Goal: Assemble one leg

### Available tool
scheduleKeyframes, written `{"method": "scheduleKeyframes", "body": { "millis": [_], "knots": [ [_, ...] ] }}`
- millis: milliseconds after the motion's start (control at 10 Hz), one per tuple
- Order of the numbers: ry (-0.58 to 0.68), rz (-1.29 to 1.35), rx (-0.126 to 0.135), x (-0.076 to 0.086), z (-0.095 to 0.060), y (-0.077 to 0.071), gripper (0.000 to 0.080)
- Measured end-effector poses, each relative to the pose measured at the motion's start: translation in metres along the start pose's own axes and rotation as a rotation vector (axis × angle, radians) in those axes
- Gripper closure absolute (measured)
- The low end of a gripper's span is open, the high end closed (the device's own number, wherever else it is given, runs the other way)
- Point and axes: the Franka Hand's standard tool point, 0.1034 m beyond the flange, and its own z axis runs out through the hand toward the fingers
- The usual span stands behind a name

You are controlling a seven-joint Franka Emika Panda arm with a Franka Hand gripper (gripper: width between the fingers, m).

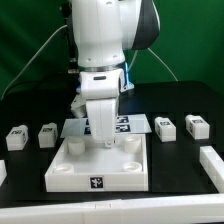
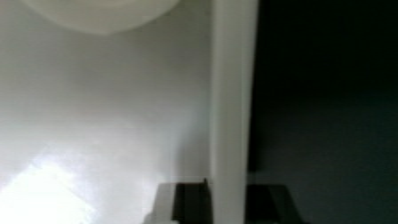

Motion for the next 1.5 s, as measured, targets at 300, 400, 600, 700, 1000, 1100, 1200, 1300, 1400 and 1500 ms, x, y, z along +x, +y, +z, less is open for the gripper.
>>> {"method": "scheduleKeyframes", "body": {
  "millis": [300,400,600,700,1000,1100,1200,1300,1400,1500],
  "knots": [
    [0.015,-0.031,-0.009,0.022,-0.003,0.042,0.0739],
    [0.026,-0.044,-0.024,0.033,-0.004,0.057,0.0739],
    [0.031,-0.069,0.016,0.06,0.001,0.06,0.0739],
    [0.028,-0.071,0.028,0.076,0.002,0.059,0.0739],
    [0.013,-0.062,0.046,0.091,0.003,0.058,0.0739],
    [0.01,-0.066,0.053,0.091,0.003,0.058,0.0739],
    [0.01,-0.066,0.053,0.09,0.003,0.058,0.0739],
    [0.01,-0.066,0.053,0.09,0.003,0.058,0.0739],
    [0.01,-0.064,0.054,0.09,0.003,0.058,0.0655],
    [0.01,-0.064,0.054,0.089,0.003,0.058,0.0655]
  ]
}}
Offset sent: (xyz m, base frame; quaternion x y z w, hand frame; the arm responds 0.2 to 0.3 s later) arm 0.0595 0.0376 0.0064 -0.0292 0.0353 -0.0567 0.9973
